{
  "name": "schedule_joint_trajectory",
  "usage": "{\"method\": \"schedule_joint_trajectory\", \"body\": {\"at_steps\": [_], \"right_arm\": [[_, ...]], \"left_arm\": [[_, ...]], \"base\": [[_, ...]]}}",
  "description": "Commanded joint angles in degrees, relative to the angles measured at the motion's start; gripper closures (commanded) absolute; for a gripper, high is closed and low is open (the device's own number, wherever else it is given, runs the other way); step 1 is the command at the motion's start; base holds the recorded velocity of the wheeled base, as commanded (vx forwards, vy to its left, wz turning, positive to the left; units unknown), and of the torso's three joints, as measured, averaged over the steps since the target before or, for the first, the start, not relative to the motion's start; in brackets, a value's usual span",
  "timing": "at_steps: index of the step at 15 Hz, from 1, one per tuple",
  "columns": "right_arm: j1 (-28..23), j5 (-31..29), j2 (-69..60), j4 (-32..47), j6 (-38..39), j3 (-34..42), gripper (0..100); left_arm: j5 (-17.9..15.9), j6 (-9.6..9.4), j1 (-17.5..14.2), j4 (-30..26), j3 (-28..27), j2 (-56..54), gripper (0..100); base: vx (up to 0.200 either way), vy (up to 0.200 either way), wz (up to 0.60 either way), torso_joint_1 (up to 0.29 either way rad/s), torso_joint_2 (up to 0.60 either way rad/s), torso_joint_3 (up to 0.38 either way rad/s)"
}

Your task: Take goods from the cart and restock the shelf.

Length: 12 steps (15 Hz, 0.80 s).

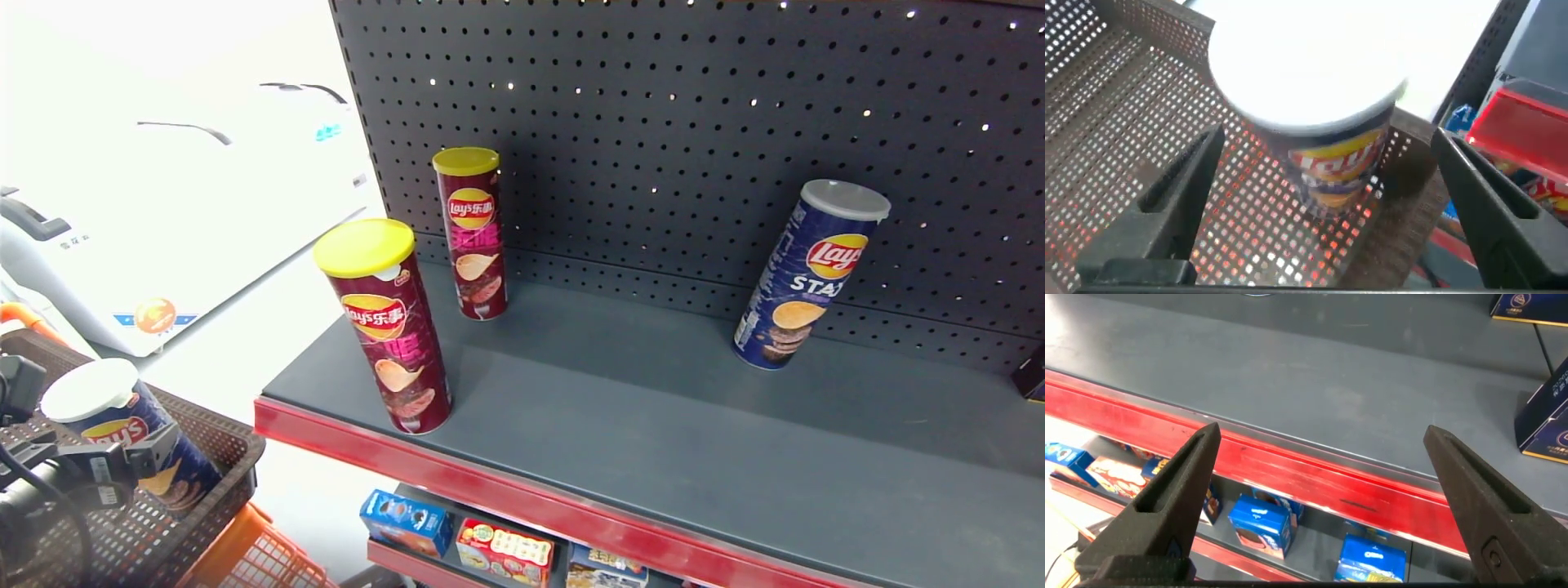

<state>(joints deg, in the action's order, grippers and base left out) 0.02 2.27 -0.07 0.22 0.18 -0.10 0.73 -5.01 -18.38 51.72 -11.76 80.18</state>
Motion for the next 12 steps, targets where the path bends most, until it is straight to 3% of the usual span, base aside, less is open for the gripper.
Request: {"method": "schedule_joint_trajectory", "body": {"at_steps": [1, 2, 4, 8, 12], "right_arm": [[0.1, 0.0, 0.1, 0.0, 0.0, 0.0, 0], [0.1, 0.0, 0.1, 0.0, 0.0, 0.0, 0], [0.1, 0.0, 0.1, 0.0, 0.0, 0.0, 0], [0.1, 0.0, 0.1, 0.0, 0.0, 0.0, 0], [0.1, 0.0, 0.1, 0.0, 0.0, 0.0, 0]], "left_arm": [[0.0, 0.0, 0.0, 2.1, 0.6, 4.7, 0], [0.1, 0.0, 0.1, 7.7, 2.1, 8.2, 0], [0.1, 0.0, 0.1, 13.7, 3.8, 11.8, 0], [0.1, 0.0, 0.1, 21.0, 4.0, 17.5, 0], [0.1, 0.0, 0.1, 23.4, 3.6, 20.8, 0]], "base": [[0.0, 0.0, 0.0, 0.0, 0.0, 0.0], [0.0, 0.0, 0.0, 0.0, 0.0, 0.0], [0.0, 0.0, 0.0, 0.0, 0.0, 0.0], [0.0, 0.0, 0.0, 0.0, 0.0, 0.0], [0.0, 0.0, 0.0, 0.0, 0.0, 0.0]]}}
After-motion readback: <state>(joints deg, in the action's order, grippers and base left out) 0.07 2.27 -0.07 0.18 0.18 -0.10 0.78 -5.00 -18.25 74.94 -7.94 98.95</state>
